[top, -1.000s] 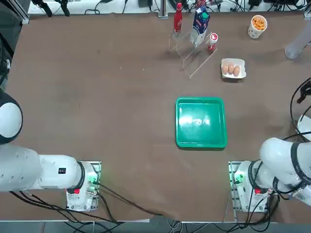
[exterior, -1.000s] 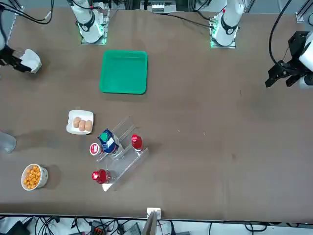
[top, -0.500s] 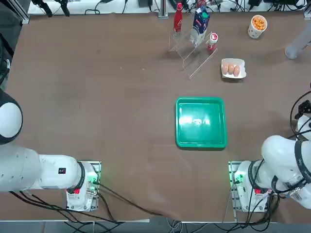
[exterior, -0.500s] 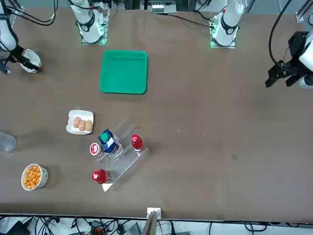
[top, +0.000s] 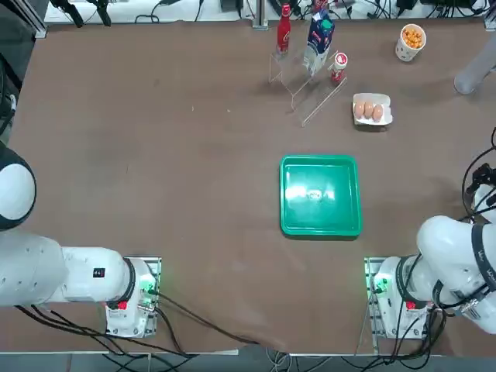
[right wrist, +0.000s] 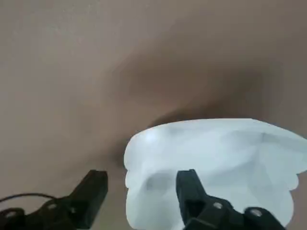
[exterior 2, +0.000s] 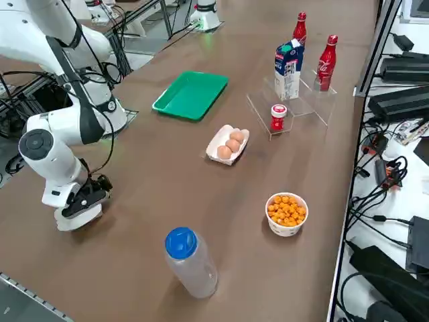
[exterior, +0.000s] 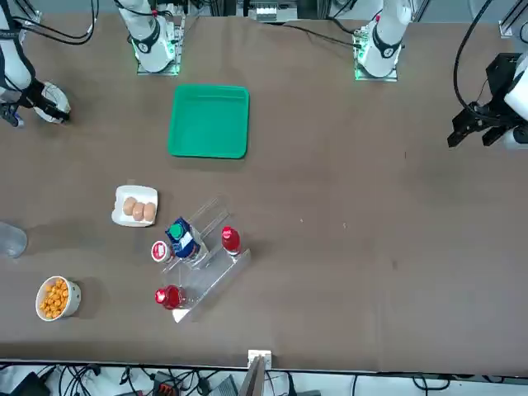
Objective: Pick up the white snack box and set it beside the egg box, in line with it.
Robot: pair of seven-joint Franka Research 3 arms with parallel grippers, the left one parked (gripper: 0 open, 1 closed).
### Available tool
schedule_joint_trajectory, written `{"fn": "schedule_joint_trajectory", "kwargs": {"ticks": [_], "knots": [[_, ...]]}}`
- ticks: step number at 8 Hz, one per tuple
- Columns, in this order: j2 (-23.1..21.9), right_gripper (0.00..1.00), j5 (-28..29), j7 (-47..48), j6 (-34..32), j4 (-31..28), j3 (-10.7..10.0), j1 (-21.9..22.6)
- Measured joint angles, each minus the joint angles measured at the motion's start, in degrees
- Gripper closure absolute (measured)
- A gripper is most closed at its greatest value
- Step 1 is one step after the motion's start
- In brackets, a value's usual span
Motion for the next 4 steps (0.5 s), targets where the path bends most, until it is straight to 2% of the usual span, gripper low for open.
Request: {"fn": "schedule_joint_trajectory", "kwargs": {"ticks": [2, 4], "knots": [[0.04, 0.61, 1.02, 0.01, 0.0, 0.01, 0.0, -0.28], [0.05, 0.98, 1.24, 0.01, 0.0, 0.01, 0.0, -0.41]]}}
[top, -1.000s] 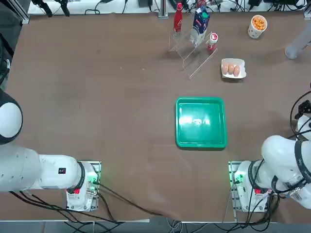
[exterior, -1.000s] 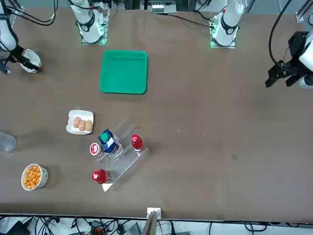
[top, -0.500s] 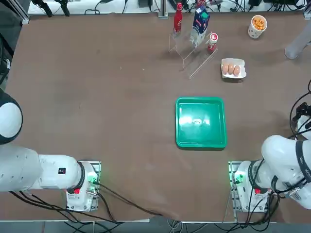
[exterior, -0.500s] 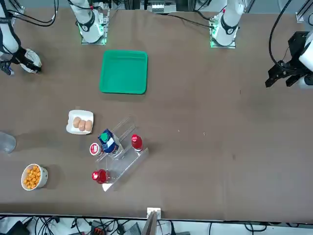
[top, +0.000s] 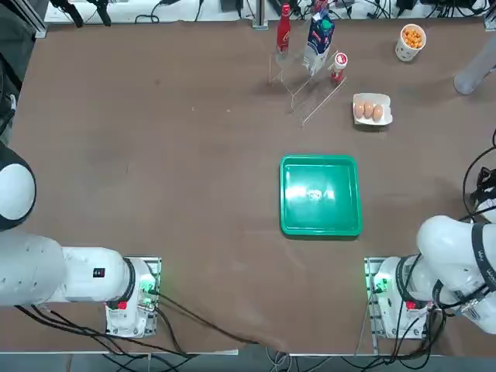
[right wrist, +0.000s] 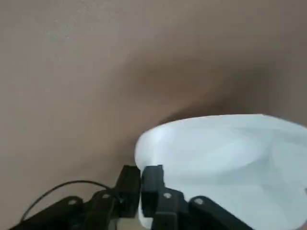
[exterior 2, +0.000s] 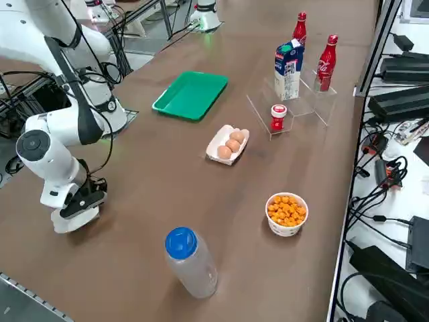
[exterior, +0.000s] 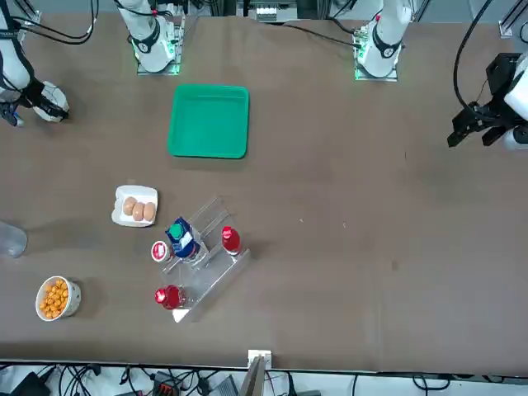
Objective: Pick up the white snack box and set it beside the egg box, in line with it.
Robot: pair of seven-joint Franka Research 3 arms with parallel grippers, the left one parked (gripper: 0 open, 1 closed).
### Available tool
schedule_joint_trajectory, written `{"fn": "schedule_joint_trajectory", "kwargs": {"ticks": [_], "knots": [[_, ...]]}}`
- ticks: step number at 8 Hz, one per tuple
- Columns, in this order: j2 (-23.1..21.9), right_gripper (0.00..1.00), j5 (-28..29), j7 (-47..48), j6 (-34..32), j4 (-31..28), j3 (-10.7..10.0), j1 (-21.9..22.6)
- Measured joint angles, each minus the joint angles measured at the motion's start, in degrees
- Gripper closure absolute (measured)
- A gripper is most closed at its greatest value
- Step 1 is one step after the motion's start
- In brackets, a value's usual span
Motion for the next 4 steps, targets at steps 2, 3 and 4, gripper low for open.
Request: {"fn": "schedule_joint_trajectory", "kwargs": {"ticks": [2, 3, 4], "knots": [[-0.01, 0.98, 0.0, -0.05, -0.25, 0.08, 0.05, -0.01], [-0.15, 0.98, 0.0, -0.18, -1.47, 0.51, 0.28, -0.01], [-0.9, 0.98, 0.0, -0.66, -4.58, 1.6, 0.91, 0.08]]}}
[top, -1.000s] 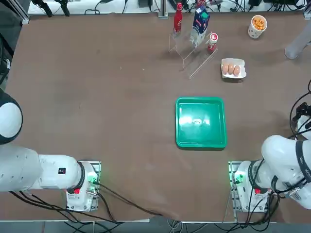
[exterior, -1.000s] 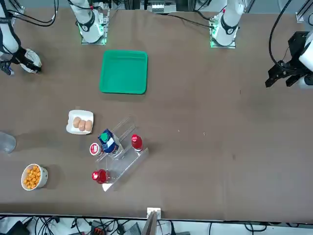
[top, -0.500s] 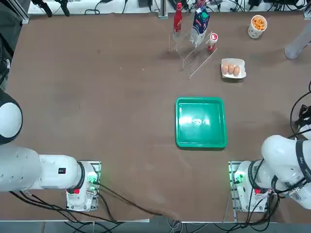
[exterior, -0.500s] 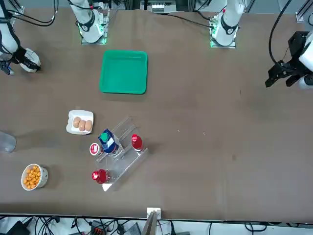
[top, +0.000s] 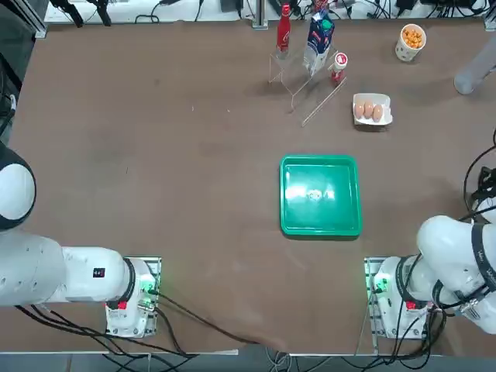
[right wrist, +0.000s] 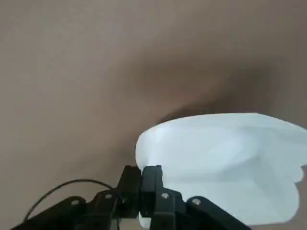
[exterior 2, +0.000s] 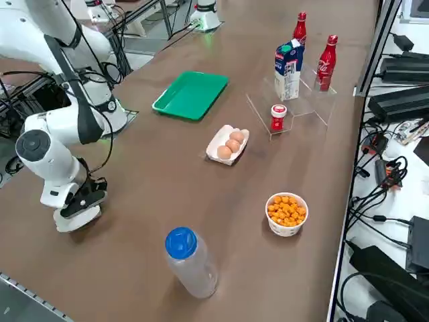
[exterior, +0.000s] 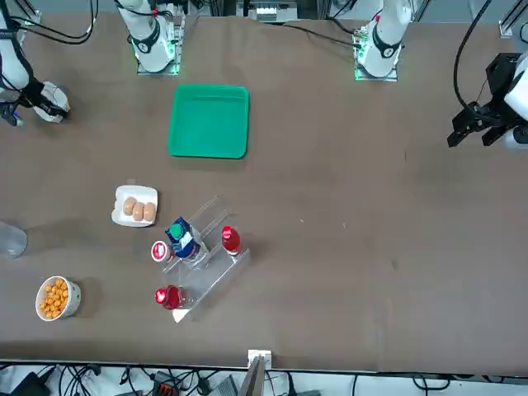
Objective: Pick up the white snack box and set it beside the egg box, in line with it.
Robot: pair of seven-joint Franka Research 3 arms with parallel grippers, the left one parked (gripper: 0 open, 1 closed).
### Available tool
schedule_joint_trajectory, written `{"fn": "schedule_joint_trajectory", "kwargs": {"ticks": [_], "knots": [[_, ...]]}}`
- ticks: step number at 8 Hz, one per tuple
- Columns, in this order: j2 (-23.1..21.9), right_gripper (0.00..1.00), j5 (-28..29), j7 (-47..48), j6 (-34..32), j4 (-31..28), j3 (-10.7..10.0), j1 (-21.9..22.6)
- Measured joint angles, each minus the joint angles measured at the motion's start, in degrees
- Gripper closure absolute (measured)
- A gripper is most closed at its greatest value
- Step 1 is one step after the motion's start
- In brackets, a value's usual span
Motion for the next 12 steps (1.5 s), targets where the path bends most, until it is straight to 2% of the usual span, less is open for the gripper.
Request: {"fn": "schedule_joint_trajectory", "kwargs": {"ticks": [2, 3, 5, 7, 9, 11, 12], "knots": [[-4.49, 0.98, 0.69, 0.02, -9.76, 4.61, 3.51, 1.81], [-6.79, 0.98, 1.17, 1.84, -16.22, 9.05, 5.51, 4.69], [-7.41, 0.98, 2.11, 8.08, -26.46, 19.37, 7.38, 14.27], [-2.56, 0.98, 2.3, 11.63, -25.98, 24.68, 7.76, 24.27], [4.63, 0.98, -0.93, 13.06, -20.78, 27.37, 7.74, 31.31], [9.32, 0.98, -7.58, 17.37, -15.72, 28.28, 7.61, 34.36], [10.34, 0.98, -8.51, 18.66, -14.54, 28.4, 7.52, 35.15]]}}
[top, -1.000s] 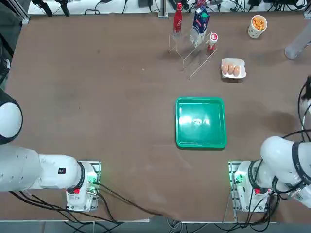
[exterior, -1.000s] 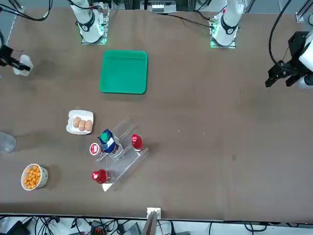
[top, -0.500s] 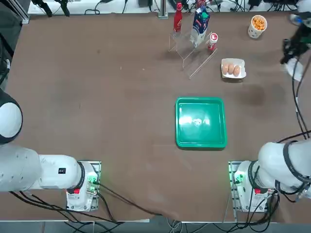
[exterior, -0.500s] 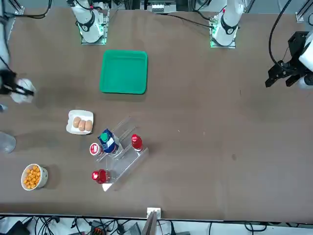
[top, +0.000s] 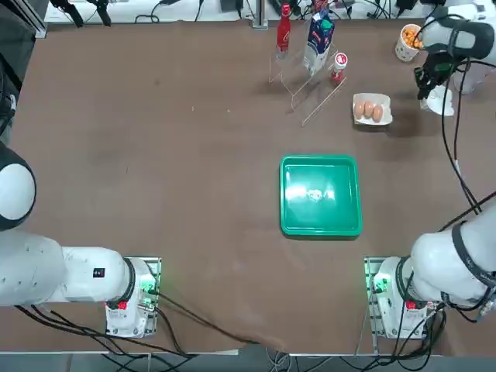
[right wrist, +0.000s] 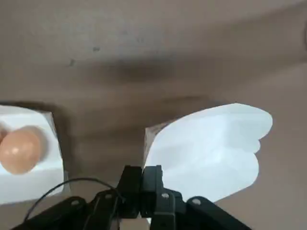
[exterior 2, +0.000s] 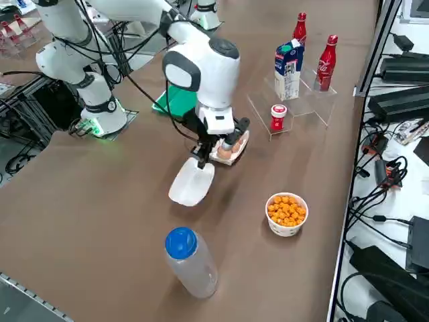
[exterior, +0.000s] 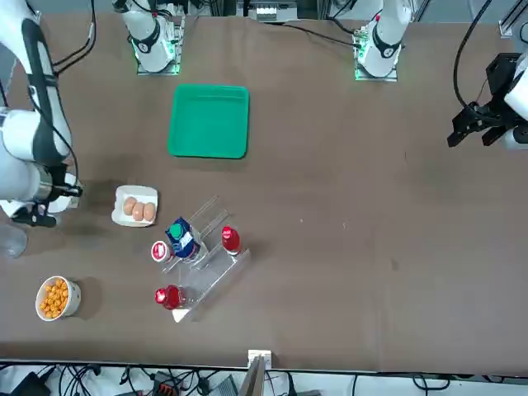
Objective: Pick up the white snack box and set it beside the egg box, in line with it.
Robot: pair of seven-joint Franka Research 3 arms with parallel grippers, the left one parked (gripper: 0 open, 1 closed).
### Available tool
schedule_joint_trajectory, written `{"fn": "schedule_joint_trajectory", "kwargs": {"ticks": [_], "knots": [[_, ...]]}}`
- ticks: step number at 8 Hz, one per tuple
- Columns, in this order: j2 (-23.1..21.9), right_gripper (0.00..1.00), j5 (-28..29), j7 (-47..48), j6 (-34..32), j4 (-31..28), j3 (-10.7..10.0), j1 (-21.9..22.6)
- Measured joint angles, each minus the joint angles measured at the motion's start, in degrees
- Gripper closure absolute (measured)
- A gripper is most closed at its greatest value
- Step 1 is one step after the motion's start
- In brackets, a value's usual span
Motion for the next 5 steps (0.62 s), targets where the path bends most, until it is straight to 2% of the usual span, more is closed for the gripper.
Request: {"fn": "schedule_joint_trajectory", "kwargs": {"ticks": [5], "knots": [[4.38, 0.98, -3.1, 0.8, 3.94, -0.74, -0.73, 1.09]]}}
